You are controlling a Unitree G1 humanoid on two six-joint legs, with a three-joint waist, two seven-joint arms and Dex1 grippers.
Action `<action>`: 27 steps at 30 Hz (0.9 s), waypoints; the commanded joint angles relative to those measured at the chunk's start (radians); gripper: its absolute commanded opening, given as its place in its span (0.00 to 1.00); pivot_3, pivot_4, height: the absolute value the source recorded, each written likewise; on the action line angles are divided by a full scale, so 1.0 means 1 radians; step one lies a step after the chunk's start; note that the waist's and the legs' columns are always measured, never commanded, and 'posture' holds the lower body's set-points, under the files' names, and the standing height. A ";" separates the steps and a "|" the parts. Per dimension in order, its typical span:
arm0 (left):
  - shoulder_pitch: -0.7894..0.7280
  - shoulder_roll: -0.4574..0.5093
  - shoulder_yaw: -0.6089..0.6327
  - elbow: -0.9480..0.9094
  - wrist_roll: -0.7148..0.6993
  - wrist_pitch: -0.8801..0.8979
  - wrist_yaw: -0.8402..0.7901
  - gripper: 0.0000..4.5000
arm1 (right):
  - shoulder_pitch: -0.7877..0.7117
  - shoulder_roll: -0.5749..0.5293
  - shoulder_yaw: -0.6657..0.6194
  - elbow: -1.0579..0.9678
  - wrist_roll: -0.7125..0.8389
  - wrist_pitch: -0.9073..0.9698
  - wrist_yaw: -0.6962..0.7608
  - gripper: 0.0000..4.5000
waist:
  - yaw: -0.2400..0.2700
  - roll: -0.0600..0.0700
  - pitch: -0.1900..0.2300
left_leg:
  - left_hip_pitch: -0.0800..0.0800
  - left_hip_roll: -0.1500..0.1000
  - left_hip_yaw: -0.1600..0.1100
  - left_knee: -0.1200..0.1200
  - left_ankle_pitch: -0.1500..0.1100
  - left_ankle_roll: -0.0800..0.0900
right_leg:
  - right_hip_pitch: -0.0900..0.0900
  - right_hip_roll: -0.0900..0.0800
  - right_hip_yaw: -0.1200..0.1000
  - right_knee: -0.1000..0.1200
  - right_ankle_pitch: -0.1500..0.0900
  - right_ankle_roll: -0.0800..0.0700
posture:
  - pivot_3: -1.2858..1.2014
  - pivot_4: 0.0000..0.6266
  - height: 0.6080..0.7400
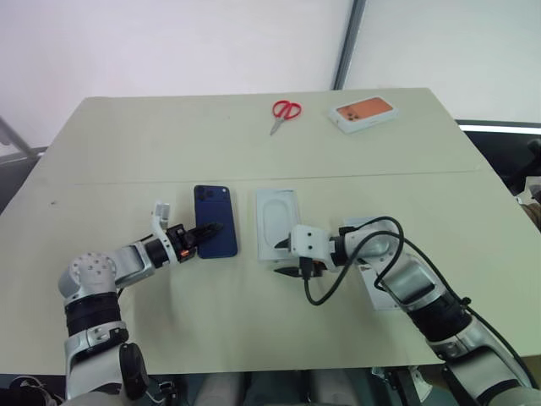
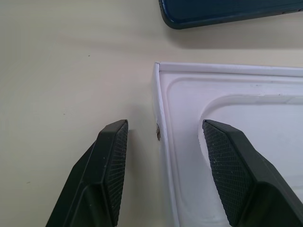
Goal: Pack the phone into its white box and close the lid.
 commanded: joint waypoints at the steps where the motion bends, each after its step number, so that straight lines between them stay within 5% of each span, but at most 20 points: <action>1: -0.010 -0.002 0.007 -0.045 -0.046 0.012 -0.001 0.00 | -0.002 0.003 -0.006 0.008 0.002 0.004 -0.005 0.59 | 0.000 0.000 0.000 | 0.000 0.000 0.000 0.000 0.000 0.000 | 0.000 0.000 0.000 0.000 0.000 0.000 | 0.52 0.24 1.00; 5: -0.009 -0.008 0.009 -0.057 -0.049 0.018 0.008 0.00 | 0.009 0.014 -0.009 0.010 0.029 0.011 0.007 0.59 | 0.000 0.000 0.000 | 0.000 0.000 0.000 0.000 0.000 0.000 | 0.000 0.000 0.000 0.000 0.000 0.000 | 0.52 0.24 1.00; 8: -0.008 -0.010 0.011 -0.061 -0.051 0.021 0.012 0.00 | 0.013 0.018 0.001 0.023 0.018 0.005 -0.001 0.41 | 0.000 0.000 0.000 | 0.000 0.000 0.000 0.000 0.000 0.000 | 0.000 0.000 0.000 0.000 0.000 0.000 | 0.52 0.24 1.00; 27: -0.073 -0.027 0.064 -0.072 -0.124 0.057 0.091 0.00 | 0.025 0.059 0.041 0.018 -0.021 -0.007 -0.033 0.41 | 0.000 -0.001 0.001 | 0.000 0.000 -0.001 0.000 0.000 0.000 | 0.000 0.000 0.000 0.000 0.000 0.000 | 0.52 0.24 1.00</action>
